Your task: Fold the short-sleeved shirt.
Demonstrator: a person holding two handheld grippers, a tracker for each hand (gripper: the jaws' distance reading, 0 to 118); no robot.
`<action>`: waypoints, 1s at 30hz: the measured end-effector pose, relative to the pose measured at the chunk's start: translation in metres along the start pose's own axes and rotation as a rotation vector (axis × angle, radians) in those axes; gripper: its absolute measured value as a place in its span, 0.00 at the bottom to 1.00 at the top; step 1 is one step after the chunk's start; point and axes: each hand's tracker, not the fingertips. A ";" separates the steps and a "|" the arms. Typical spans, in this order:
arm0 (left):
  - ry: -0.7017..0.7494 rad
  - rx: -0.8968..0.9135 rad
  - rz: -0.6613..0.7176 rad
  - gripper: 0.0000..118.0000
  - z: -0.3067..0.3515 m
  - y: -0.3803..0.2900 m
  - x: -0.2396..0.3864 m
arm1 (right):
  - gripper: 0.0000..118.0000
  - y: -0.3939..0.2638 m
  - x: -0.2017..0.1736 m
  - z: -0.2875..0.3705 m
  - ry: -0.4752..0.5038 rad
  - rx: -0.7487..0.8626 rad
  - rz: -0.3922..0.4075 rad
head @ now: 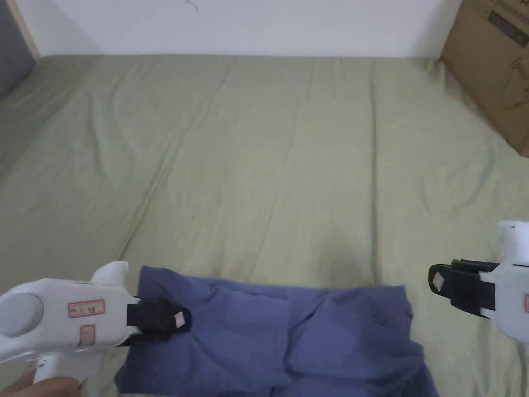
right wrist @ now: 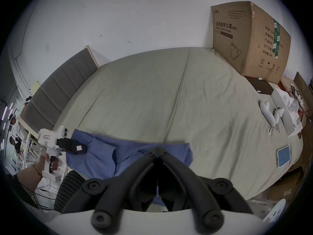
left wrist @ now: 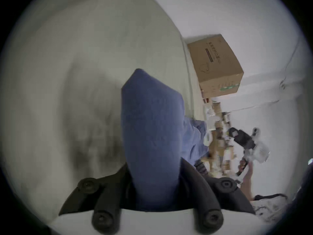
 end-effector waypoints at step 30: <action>-0.166 -0.122 -0.065 0.93 -0.115 0.007 0.167 | 0.00 -0.017 0.043 0.042 0.081 0.110 -0.052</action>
